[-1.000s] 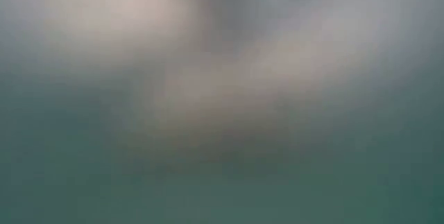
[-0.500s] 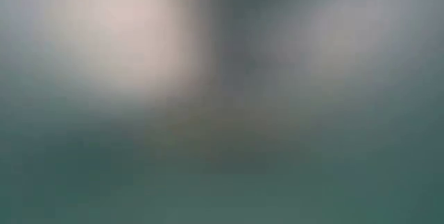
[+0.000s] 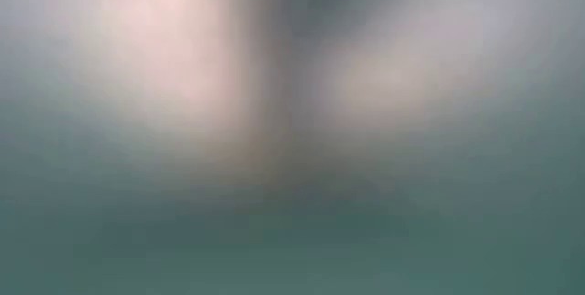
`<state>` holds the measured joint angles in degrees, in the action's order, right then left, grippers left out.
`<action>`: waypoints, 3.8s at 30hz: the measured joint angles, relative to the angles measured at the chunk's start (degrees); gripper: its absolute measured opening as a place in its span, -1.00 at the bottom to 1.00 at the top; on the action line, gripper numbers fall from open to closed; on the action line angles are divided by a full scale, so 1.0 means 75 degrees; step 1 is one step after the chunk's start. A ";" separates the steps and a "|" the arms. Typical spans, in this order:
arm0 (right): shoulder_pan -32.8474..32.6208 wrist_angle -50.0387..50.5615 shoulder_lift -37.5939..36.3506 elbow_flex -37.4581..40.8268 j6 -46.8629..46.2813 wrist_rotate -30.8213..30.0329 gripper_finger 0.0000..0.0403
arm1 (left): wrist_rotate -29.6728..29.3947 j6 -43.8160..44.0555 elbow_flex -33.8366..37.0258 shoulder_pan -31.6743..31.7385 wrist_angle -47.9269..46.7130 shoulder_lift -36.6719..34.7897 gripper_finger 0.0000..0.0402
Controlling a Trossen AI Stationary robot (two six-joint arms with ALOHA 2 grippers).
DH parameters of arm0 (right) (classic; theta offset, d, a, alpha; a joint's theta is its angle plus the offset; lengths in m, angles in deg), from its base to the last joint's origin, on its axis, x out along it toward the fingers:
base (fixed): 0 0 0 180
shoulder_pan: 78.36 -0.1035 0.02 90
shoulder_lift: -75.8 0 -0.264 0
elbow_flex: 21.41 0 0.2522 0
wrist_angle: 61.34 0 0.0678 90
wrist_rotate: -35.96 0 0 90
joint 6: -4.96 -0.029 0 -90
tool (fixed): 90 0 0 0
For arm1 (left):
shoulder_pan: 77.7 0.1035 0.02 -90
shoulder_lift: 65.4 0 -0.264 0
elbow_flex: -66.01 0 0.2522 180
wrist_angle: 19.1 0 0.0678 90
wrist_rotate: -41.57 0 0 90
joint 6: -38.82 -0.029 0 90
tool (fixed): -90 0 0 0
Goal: Sort cables
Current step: Adjust the charger cables in the blue bin
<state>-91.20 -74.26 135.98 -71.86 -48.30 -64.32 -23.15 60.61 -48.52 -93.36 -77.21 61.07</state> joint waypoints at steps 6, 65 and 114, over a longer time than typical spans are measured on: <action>0.0014 0.0005 0.0000 0.0000 -0.0002 -0.0009 -0.18 | 0.0223 0.0201 -0.0007 -0.0231 0.0109 -0.0270 -0.33; 0.0799 0.0169 -0.0003 -0.0003 -0.0206 0.0210 -0.18 | -0.3173 0.0317 0.0256 -0.1169 -0.0293 0.0484 -1.00; 0.0799 0.0166 -0.0003 -0.0003 -0.0205 0.0411 -0.18 | -0.3464 -0.0549 0.0274 0.0089 -0.0794 0.0242 -1.00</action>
<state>-85.21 -73.01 135.96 -71.88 -49.84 -61.24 -49.13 56.49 -46.46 -92.69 -83.16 62.89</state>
